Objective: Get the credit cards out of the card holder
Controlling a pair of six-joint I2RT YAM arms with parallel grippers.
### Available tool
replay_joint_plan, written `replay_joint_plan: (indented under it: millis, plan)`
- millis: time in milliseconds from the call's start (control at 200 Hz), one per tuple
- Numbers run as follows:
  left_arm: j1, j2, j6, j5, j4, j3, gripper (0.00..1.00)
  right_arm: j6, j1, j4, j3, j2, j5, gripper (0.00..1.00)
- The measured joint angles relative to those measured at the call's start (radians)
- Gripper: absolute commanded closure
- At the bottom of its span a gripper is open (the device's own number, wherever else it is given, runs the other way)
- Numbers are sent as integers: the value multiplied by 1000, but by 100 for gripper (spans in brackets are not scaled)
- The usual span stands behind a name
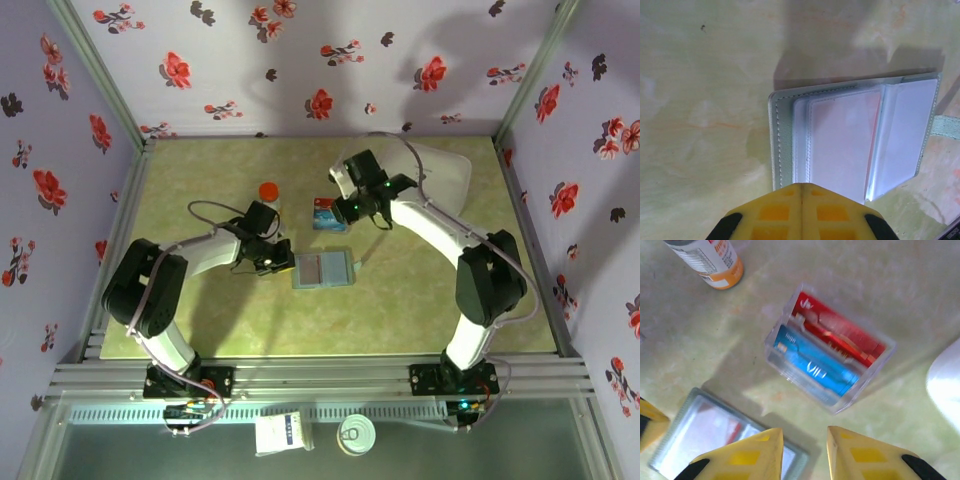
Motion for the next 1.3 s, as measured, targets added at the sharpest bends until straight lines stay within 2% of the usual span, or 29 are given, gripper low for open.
replay_joint_plan:
  millis: [305,630,835,1055,1305]
  plan:
    - [-5,32,0,0,4,0,100,372,72,71,-209,-51,-84,75]
    - [-8,44,0,-4,4,1,100,584,104,148,-264,-32,-237,70]
    - [-8,45,1,-16,-1,14,100,672,130,230,-276,33,-312,68]
    - [-8,46,5,-20,-6,23,100,719,138,285,-276,92,-352,75]
    - [-8,53,8,-20,-17,24,100,745,144,326,-276,150,-378,76]
